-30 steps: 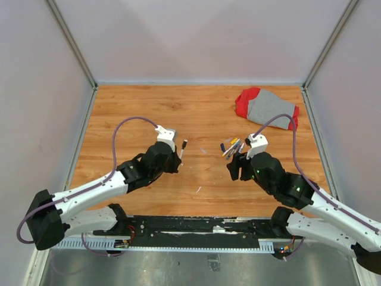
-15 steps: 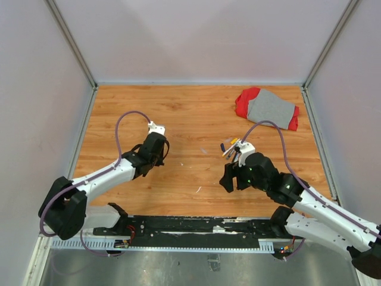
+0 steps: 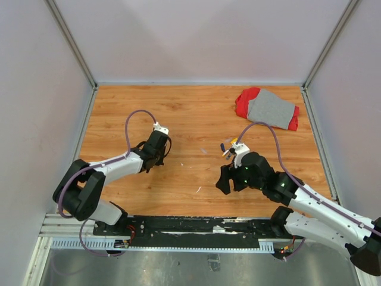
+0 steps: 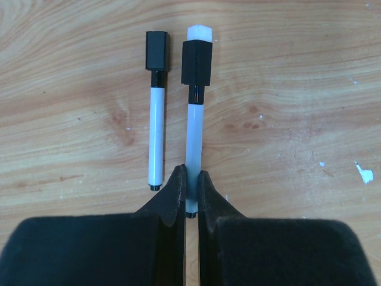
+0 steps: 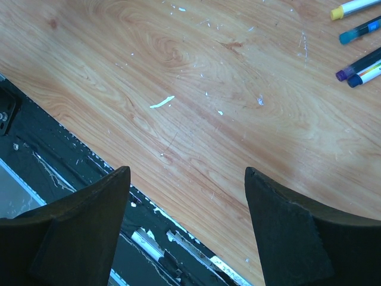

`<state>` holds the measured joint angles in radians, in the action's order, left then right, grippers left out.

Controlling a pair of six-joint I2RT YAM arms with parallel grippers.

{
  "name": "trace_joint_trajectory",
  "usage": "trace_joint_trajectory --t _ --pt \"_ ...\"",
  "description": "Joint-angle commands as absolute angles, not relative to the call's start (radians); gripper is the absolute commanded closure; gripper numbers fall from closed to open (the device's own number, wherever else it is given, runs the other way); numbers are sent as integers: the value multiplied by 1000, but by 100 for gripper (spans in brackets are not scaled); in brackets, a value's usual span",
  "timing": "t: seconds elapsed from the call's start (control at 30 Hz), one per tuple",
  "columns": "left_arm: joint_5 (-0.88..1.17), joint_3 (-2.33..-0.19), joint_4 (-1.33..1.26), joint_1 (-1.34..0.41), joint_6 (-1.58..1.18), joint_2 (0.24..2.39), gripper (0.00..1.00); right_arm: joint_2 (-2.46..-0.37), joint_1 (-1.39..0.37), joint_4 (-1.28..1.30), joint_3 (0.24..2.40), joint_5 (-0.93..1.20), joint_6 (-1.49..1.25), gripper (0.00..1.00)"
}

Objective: Insert the pens into the pen caps
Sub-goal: Place the pen at the center of the board.

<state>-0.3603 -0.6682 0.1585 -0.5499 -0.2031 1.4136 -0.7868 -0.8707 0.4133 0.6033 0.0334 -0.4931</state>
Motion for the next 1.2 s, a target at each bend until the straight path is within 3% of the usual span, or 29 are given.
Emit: trace_joint_trajectory --t 0.0,0.17,0.43,0.7,1.0,1.17 --pt "-355 -731 160 -541 -190 1480 99 -788 -859 382 586 58 -488 22" --pt "-352 -764 176 -541 -195 1526 99 -800 -859 376 582 71 -488 22" --pt "-333 -793 205 -541 -213 1564 87 -791 -859 375 574 72 -489 21" --pt "-306 -795 252 -541 -242 1562 81 -782 -859 378 570 68 -489 21" --pt "-290 -810 282 -541 -243 1496 67 -793 -859 414 598 25 -465 19" --pt "-269 -844 321 -541 -238 1425 65 -825 -846 470 653 -25 -429 19"
